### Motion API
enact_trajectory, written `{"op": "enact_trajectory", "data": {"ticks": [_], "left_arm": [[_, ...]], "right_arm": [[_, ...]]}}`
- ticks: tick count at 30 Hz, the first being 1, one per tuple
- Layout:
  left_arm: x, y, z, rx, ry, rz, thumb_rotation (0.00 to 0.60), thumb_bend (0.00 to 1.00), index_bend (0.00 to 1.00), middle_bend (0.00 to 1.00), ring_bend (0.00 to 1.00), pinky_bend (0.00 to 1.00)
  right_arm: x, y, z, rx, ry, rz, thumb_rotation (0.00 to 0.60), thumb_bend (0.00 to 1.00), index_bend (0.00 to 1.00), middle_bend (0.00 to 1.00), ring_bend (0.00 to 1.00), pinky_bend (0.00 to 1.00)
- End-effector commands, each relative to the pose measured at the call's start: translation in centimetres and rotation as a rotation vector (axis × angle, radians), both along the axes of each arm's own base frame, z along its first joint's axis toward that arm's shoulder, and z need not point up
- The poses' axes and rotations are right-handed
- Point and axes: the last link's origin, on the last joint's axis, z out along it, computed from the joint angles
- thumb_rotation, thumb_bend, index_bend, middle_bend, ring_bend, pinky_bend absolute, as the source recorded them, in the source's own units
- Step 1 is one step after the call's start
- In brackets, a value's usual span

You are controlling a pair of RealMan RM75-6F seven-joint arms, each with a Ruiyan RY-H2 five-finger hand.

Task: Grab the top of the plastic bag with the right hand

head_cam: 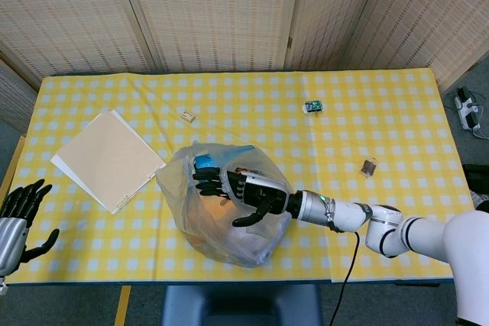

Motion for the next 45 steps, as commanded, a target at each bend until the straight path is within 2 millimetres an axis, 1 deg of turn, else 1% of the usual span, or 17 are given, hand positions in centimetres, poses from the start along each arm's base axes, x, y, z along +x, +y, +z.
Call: {"op": "enact_trajectory", "data": {"ticks": [1,15,26,37,38,41,45], "left_arm": [[0.0,-0.1,0.0,0.000,0.001,-0.001,0.600,0.40,0.06,0.06,0.02,0.00],[0.0,-0.1,-0.1,-0.006,0.004,-0.002,0.600,0.40,0.06,0.06,0.02,0.00],[-0.1,-0.1,0.1,0.006,0.004,0.002,0.600,0.40,0.06,0.06,0.03,0.00],[-0.4,0.0,0.3,0.007,-0.005,0.016,0.600,0.40,0.06,0.06,0.03,0.00],[-0.6,0.0,0.3,0.005,-0.005,0.025,0.600,0.40,0.06,0.06,0.03,0.00],[-0.6,-0.1,0.4,0.009,-0.004,0.026,0.600,0.40,0.06,0.06,0.03,0.00],[-0.7,-0.3,0.6,0.018,-0.005,0.029,0.600,0.40,0.06,0.06,0.03,0.00]], "right_arm": [[0.5,-0.1,-0.2,-0.005,0.000,0.010,0.600,0.26,0.00,0.00,0.00,0.00],[3.2,-2.0,-1.8,0.008,-0.031,0.011,0.600,0.26,0.00,0.00,0.00,0.00],[4.5,-2.3,-2.5,0.038,-0.051,0.040,0.600,0.25,0.00,0.00,0.00,0.00],[5.9,-2.9,-2.9,0.027,-0.067,0.065,0.600,0.24,0.00,0.00,0.00,0.00],[6.5,-3.1,-3.1,0.030,-0.070,0.067,0.600,0.24,0.00,0.00,0.00,0.00],[7.4,-3.6,-3.4,0.035,-0.072,0.070,0.600,0.24,0.00,0.00,0.00,0.00],[8.2,-4.1,-3.9,0.041,-0.079,0.065,0.600,0.24,0.00,0.00,0.00,0.00]]}}
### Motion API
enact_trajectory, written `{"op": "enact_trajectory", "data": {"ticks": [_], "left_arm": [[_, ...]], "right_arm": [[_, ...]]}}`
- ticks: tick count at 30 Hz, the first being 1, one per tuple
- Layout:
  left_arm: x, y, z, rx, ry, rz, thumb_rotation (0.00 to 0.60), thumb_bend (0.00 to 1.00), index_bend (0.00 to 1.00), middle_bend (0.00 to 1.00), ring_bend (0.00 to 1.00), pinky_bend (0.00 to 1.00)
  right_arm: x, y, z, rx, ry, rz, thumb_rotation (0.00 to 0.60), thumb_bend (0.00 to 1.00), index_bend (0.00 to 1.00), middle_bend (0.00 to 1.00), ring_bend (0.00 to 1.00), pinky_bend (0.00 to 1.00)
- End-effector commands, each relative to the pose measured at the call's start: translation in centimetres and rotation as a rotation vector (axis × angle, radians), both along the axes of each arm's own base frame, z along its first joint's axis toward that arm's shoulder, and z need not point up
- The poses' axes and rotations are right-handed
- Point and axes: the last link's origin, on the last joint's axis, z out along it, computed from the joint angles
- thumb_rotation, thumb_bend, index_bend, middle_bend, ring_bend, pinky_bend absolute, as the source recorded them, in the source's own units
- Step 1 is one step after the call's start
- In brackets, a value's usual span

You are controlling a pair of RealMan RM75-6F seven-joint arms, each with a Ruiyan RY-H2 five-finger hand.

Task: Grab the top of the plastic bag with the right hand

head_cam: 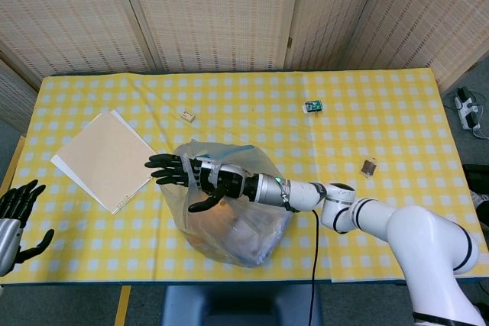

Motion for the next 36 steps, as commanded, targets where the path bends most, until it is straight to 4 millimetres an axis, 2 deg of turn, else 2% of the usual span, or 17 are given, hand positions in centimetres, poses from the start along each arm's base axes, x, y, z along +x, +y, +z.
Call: {"op": "enact_trajectory", "data": {"ticks": [1,14,19,22,24,29,32,36], "left_arm": [[-0.1,-0.1,0.2,0.003,-0.002,0.003,0.600,0.40,0.06,0.06,0.03,0.00],[-0.3,-0.4,0.8,0.016,-0.022,-0.001,0.600,0.40,0.06,0.06,0.03,0.00],[-0.2,-0.5,0.8,0.016,-0.022,-0.004,0.600,0.40,0.06,0.06,0.03,0.00],[-0.1,-0.6,0.9,0.019,-0.023,-0.008,0.600,0.40,0.06,0.06,0.03,0.00],[-0.1,-0.6,0.9,0.018,-0.023,-0.010,0.600,0.40,0.06,0.06,0.03,0.00],[0.0,-0.7,0.8,0.013,-0.024,-0.016,0.600,0.40,0.06,0.06,0.03,0.00],[0.1,-0.7,0.7,0.008,-0.026,-0.019,0.600,0.40,0.06,0.06,0.03,0.00],[0.1,-0.5,0.6,-0.007,-0.029,-0.019,0.600,0.40,0.06,0.06,0.03,0.00]], "right_arm": [[0.6,-0.3,-0.4,0.007,-0.006,-0.003,0.600,0.24,0.00,0.00,0.00,0.00],[3.1,0.0,0.1,0.018,-0.075,0.024,0.600,0.24,0.00,0.00,0.03,0.00],[3.7,0.4,1.0,0.007,-0.095,0.027,0.600,0.24,0.00,0.00,0.06,0.00],[3.9,0.5,1.7,-0.003,-0.116,-0.006,0.600,0.24,0.01,0.03,0.12,0.03],[4.0,0.6,2.0,-0.007,-0.141,-0.043,0.600,0.24,0.06,0.09,0.18,0.09],[4.1,0.5,2.9,-0.028,-0.218,-0.180,0.600,0.24,0.31,0.35,0.41,0.32],[4.0,0.5,3.4,-0.038,-0.253,-0.260,0.600,0.25,0.43,0.48,0.57,0.50],[3.6,0.2,4.1,-0.080,-0.252,-0.384,0.600,0.42,0.65,0.66,0.76,0.70]]}}
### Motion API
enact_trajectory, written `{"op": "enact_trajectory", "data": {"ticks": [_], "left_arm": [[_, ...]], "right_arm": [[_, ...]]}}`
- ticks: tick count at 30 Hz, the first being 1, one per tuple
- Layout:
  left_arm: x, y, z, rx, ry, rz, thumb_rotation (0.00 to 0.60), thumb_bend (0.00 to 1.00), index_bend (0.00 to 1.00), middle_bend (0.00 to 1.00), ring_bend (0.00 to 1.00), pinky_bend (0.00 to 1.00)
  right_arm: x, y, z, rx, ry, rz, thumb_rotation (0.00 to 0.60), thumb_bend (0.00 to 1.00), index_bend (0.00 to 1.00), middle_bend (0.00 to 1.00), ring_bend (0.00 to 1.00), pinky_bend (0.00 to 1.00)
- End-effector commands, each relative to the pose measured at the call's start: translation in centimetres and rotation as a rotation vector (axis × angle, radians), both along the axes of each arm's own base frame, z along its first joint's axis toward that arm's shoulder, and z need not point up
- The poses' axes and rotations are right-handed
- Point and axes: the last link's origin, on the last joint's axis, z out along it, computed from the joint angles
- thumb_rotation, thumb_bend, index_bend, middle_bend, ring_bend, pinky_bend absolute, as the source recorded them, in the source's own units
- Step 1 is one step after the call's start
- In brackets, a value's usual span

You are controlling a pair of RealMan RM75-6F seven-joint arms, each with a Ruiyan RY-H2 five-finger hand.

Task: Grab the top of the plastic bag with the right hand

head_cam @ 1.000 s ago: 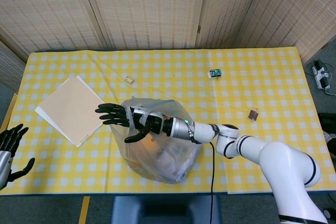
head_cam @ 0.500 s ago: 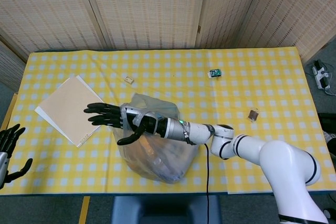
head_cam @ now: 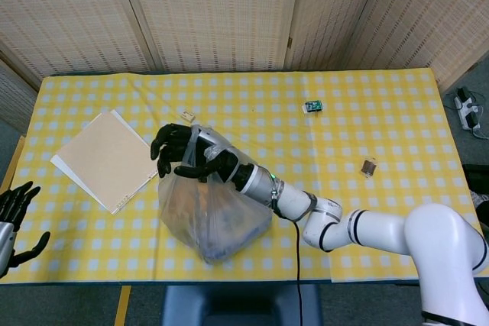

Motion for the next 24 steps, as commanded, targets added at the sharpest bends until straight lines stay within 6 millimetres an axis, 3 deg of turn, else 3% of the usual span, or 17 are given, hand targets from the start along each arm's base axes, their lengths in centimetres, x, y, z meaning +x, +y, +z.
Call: {"op": "enact_trajectory", "data": {"ticks": [1,5,9,12,19,24], "left_arm": [[0.0,0.1,0.0,-0.005,-0.001,-0.003,0.600,0.40,0.06,0.06,0.03,0.00],[0.1,0.0,0.0,-0.002,-0.002,-0.008,0.600,0.40,0.06,0.06,0.03,0.00],[0.2,-0.1,0.0,-0.003,0.000,-0.010,0.600,0.40,0.06,0.06,0.03,0.00],[0.2,-0.1,-0.1,-0.006,0.001,-0.012,0.600,0.40,0.06,0.06,0.03,0.00],[0.4,-0.2,-0.3,-0.013,0.002,-0.020,0.600,0.40,0.06,0.06,0.03,0.00],[0.4,-0.1,-0.3,-0.013,0.002,-0.021,0.600,0.40,0.06,0.06,0.03,0.00]], "right_arm": [[-0.4,-0.3,0.9,-0.025,0.011,-0.164,0.600,0.45,0.72,0.73,0.82,0.76],[-0.4,0.1,1.5,-0.051,0.047,-0.244,0.600,0.46,0.76,0.81,0.93,0.86],[0.4,0.8,2.4,-0.052,0.050,-0.235,0.600,0.46,0.76,0.82,0.94,0.87],[1.6,1.5,4.1,-0.053,0.018,-0.205,0.600,0.46,0.76,0.82,0.94,0.87],[5.0,3.8,10.4,-0.141,-0.100,-0.104,0.600,0.46,0.76,0.82,0.93,0.87],[5.4,4.9,12.6,-0.193,-0.102,-0.109,0.600,0.46,0.76,0.82,0.93,0.87]]}}
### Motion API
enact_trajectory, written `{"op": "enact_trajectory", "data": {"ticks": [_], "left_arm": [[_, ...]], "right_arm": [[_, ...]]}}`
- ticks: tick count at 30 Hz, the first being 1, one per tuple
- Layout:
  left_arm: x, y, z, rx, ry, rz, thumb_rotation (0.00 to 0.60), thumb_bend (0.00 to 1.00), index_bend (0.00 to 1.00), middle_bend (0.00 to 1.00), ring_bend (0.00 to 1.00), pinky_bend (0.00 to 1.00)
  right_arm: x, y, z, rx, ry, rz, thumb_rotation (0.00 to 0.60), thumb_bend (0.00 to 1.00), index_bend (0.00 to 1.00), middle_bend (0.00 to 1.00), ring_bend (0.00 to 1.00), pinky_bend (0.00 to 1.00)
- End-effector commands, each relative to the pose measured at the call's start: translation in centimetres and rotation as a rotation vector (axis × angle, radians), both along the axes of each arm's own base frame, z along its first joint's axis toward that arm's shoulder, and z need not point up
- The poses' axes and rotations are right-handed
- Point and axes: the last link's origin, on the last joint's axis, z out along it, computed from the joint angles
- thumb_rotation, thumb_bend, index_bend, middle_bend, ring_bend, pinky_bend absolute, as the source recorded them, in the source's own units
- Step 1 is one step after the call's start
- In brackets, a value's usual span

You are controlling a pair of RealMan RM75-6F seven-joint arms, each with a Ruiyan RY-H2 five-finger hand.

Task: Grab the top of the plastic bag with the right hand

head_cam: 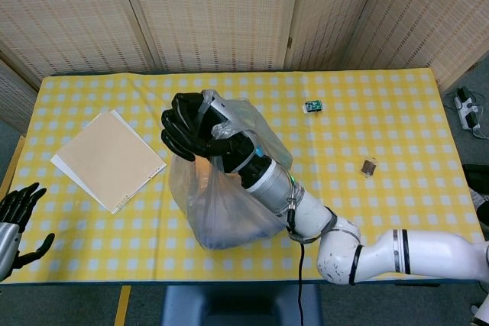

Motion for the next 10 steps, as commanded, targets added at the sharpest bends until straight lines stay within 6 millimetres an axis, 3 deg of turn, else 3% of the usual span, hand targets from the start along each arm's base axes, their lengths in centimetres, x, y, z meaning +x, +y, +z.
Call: {"op": "enact_trajectory", "data": {"ticks": [1,10], "left_arm": [[0.01,0.04,-0.09,-0.003,0.001,0.001,0.600,0.40,0.06,0.06,0.03,0.00],[0.20,-0.02,-0.44,-0.014,0.009,-0.001,0.600,0.40,0.06,0.06,0.03,0.00]], "right_arm": [[-0.06,0.51,1.57,-0.039,0.008,-0.018,0.600,0.46,0.76,0.82,0.93,0.87],[-0.61,-0.25,0.70,-0.014,0.034,-0.049,0.600,0.46,0.76,0.82,0.93,0.87]]}}
